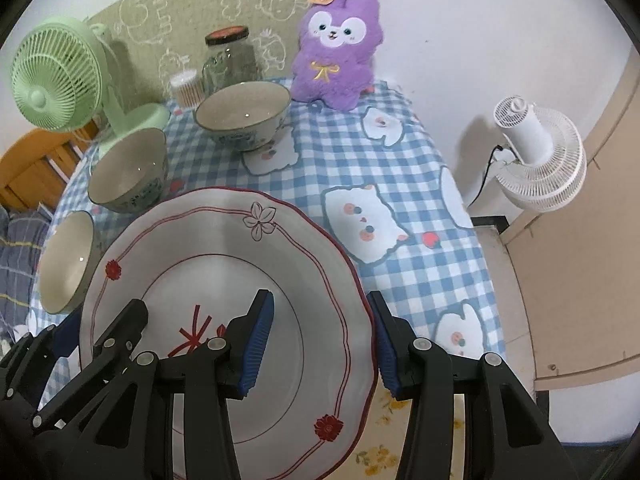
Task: Organize plates and bowls
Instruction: 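Lift the red-rimmed plate and carry it over the yellow plate stack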
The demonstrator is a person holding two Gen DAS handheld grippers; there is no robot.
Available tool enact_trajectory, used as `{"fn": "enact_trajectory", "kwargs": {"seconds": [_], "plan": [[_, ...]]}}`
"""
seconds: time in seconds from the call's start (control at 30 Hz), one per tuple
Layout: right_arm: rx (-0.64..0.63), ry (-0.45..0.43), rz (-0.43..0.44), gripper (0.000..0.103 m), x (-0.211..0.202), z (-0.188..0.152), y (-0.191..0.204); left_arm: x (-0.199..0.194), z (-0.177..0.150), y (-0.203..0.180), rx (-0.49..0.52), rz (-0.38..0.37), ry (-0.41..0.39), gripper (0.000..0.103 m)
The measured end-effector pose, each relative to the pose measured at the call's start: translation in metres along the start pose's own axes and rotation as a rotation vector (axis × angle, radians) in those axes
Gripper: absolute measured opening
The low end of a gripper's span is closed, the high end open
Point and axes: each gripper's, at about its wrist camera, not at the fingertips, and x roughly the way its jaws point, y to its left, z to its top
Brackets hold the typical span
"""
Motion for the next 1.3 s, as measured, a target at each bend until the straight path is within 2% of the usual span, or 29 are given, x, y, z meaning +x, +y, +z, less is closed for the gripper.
{"fn": "enact_trajectory", "kwargs": {"seconds": [0.33,0.67,0.97,1.3], "plan": [[0.008,-0.046,0.019,0.051,-0.033,-0.014,-0.027,-0.033,-0.012,-0.02,-0.015,0.012,-0.038,0.042],[-0.006,-0.079,0.026,0.051,-0.055,-0.03,-0.07,-0.058,-0.034,-0.057,-0.042,0.019,-0.055,0.042],[-0.004,-0.046,0.029,0.051,-0.05,-0.055,-0.111,-0.064,-0.06,-0.094,-0.043,0.011,-0.043,0.041],[0.001,-0.009,0.026,0.051,-0.037,-0.08,-0.137,-0.058,-0.089,-0.119,-0.048,0.018,-0.012,0.041]]}}
